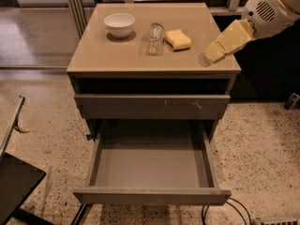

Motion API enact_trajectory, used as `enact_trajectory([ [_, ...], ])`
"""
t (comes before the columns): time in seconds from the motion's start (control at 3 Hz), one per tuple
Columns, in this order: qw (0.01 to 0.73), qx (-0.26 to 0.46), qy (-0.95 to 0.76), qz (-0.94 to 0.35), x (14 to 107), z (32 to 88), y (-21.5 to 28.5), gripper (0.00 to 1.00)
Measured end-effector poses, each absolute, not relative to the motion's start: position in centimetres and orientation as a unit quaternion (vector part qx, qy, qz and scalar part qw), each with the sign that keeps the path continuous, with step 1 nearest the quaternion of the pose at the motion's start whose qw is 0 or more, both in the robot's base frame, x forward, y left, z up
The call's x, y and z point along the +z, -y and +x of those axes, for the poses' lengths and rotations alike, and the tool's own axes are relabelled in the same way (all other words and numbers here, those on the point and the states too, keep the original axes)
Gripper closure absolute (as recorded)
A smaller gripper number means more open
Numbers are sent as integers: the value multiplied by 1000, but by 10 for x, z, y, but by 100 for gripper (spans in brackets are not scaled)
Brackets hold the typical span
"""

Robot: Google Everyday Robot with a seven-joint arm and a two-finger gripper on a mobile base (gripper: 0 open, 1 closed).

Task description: Place water bottle into middle drawer

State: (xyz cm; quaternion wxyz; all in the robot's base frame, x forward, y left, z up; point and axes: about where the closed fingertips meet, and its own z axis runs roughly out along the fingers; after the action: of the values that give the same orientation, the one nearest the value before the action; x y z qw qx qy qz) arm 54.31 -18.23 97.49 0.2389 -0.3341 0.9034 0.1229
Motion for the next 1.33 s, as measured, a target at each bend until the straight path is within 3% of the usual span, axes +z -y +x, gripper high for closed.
enact_trajectory([
  [0.67, 243, 131, -910, -309, 974, 545, 187, 0],
  [1.33, 276, 147, -922, -230, 982, 574, 146, 0],
])
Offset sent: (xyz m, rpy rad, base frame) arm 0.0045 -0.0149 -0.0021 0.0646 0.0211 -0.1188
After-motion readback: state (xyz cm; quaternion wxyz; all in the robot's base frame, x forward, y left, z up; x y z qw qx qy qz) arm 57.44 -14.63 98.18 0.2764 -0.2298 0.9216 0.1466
